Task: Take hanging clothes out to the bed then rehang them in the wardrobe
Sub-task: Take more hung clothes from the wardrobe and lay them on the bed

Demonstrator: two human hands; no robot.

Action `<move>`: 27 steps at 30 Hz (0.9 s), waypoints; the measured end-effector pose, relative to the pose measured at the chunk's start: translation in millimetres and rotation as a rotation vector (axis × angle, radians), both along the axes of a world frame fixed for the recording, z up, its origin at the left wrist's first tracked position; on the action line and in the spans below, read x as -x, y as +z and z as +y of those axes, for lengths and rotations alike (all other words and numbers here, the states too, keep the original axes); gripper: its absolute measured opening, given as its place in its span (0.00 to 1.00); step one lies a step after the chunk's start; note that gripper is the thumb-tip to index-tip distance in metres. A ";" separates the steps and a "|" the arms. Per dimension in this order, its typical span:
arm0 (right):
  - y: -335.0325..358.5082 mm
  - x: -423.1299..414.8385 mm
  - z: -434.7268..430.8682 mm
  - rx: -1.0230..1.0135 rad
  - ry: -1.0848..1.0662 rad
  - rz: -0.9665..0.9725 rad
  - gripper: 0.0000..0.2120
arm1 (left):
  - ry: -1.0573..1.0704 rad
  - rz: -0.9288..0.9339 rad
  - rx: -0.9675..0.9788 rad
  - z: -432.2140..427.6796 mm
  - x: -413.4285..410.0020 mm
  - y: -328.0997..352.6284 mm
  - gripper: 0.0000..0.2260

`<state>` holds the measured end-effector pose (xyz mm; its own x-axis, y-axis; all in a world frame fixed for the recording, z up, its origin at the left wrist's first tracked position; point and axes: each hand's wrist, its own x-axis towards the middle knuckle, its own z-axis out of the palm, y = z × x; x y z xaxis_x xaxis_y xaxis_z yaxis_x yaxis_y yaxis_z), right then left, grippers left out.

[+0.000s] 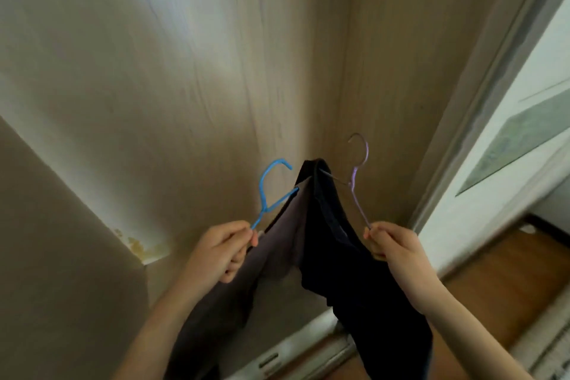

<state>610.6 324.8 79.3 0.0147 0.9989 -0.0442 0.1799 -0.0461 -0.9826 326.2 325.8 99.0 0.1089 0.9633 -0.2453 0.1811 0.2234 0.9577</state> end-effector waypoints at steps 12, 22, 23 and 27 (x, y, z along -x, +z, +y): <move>-23.5 -80.5 -192.9 0.067 -0.323 -0.175 0.12 | -0.603 0.133 0.098 -40.7 -74.4 -9.4 0.14; -19.1 -82.6 -323.2 0.134 -0.746 -0.035 0.10 | -0.849 0.155 0.080 -83.2 -128.4 16.4 0.14; -19.2 -84.3 -335.9 0.139 -0.795 -0.024 0.10 | -0.868 0.153 0.067 -86.8 -140.4 13.8 0.15; -21.1 -91.6 -383.9 0.151 -1.019 0.029 0.11 | -0.989 0.129 0.028 -103.3 -198.3 7.8 0.14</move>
<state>702.2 -59.1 58.3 0.8485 0.4967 -0.1825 -0.0379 -0.2869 -0.9572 524.5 222.5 106.8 0.8301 0.4473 -0.3329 0.4002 -0.0622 0.9143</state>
